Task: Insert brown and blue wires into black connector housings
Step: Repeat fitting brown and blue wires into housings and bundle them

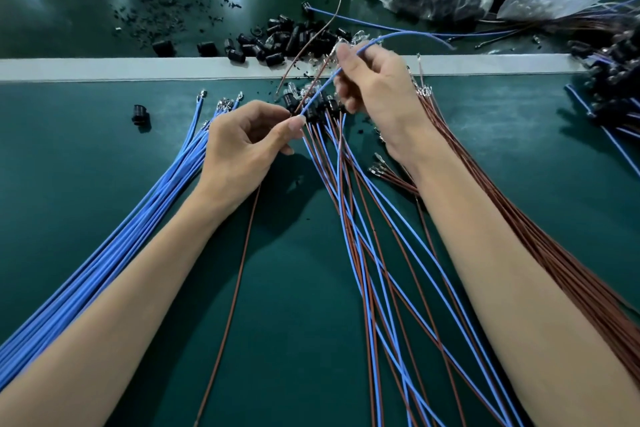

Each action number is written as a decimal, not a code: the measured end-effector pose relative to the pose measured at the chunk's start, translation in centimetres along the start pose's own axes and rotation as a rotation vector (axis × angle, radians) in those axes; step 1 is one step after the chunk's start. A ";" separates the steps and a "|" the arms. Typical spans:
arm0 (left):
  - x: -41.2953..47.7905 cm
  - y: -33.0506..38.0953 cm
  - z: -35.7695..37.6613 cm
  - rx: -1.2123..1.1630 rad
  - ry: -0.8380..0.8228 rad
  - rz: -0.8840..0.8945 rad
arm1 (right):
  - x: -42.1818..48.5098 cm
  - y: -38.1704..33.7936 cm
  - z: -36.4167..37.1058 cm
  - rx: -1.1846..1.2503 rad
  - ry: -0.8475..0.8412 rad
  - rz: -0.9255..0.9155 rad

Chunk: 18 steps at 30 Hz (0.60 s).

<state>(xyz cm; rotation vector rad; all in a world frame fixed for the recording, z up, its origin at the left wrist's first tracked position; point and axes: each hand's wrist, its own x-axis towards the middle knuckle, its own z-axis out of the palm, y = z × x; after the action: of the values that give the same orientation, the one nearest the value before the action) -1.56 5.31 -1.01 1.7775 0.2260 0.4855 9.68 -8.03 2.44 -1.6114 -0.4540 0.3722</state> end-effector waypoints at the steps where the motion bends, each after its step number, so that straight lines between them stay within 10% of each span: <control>1: 0.0 0.0 0.0 0.000 -0.003 -0.001 | -0.1 0.0 0.1 -0.042 -0.030 -0.012; 5: 0.1 -0.1 0.0 0.007 -0.008 0.004 | -0.6 0.4 0.5 -0.255 -0.266 0.009; 11: 0.0 0.0 0.1 0.021 -0.002 -0.005 | -0.1 -0.1 0.7 -0.002 0.009 0.067; 18: -0.1 0.0 -0.1 0.071 -0.015 -0.020 | -0.5 0.0 0.6 -0.274 -0.204 0.040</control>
<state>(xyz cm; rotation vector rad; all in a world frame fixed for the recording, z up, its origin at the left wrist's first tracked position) -1.67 5.31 -0.98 1.8463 0.2525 0.4543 8.97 -7.73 2.37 -1.8580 -0.6512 0.5253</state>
